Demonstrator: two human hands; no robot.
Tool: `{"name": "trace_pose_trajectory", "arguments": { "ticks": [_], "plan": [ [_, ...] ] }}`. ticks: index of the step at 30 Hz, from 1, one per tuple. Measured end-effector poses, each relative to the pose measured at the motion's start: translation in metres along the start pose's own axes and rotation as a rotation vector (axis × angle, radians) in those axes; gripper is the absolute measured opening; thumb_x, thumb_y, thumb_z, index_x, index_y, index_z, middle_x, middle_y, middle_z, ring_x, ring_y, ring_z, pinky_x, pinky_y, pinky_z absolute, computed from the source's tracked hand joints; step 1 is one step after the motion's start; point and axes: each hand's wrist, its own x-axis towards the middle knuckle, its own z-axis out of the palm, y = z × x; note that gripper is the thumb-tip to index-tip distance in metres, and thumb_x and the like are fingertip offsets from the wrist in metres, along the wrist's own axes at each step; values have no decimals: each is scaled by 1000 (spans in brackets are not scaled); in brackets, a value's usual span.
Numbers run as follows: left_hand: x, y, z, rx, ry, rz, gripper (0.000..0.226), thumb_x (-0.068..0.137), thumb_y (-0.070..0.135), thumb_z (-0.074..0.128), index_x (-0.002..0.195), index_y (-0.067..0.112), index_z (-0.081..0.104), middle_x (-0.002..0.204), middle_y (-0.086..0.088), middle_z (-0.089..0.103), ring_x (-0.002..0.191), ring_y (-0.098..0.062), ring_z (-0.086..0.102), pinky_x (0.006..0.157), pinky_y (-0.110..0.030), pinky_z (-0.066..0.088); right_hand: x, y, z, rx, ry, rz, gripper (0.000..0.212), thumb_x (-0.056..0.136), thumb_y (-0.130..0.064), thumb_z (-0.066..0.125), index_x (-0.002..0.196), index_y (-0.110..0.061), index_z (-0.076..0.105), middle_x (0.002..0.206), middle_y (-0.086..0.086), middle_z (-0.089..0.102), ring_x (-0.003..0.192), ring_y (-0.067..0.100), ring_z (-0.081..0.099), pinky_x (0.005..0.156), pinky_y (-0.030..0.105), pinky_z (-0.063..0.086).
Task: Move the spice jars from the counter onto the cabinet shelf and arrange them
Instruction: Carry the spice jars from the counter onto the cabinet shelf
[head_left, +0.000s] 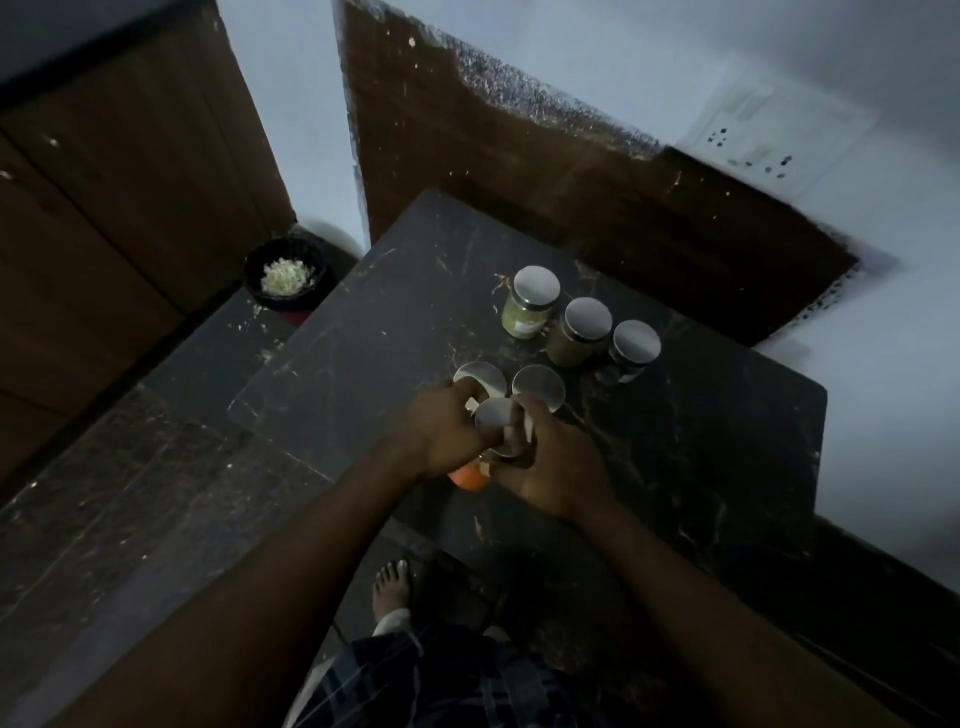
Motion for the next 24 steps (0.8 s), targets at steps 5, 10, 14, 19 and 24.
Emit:
{"name": "trace_pose_trajectory", "arguments": {
  "ticks": [5,10,14,19,24],
  "plan": [
    [9,53,-40,-176,136,195,43,84,62,64,115,32,62,106,7,62,94,-9,59,82,-36,54,11,-19,-59,160,240,-88,72,74,-54,80,134,-39,42,122,-20,59,105,-3,59,84,29,56],
    [14,116,-83,-437,162,350,44,81,66,66,116,40,64,113,20,69,103,5,64,88,-28,54,27,-32,-127,261,433,-149,76,73,-50,83,136,-39,42,121,-21,61,109,-6,62,79,13,53],
    [20,176,-126,-490,209,524,47,83,59,68,126,41,62,118,25,68,106,7,64,85,-17,53,30,-57,-200,393,616,-197,69,76,-58,81,134,-45,46,123,-16,68,107,-4,66,78,12,54],
    [29,269,-177,-520,351,679,44,82,58,71,123,43,63,116,20,69,102,0,67,84,-30,59,25,-99,-297,388,755,-312,65,79,-56,76,136,-42,47,119,-15,70,103,-3,68,79,17,57],
    [21,370,-223,-516,465,896,48,79,64,65,122,44,62,115,24,68,97,5,65,79,-22,54,4,-128,-401,323,899,-433,70,83,-44,81,143,-37,47,131,-7,67,108,7,69,85,25,60]
  ]
}}
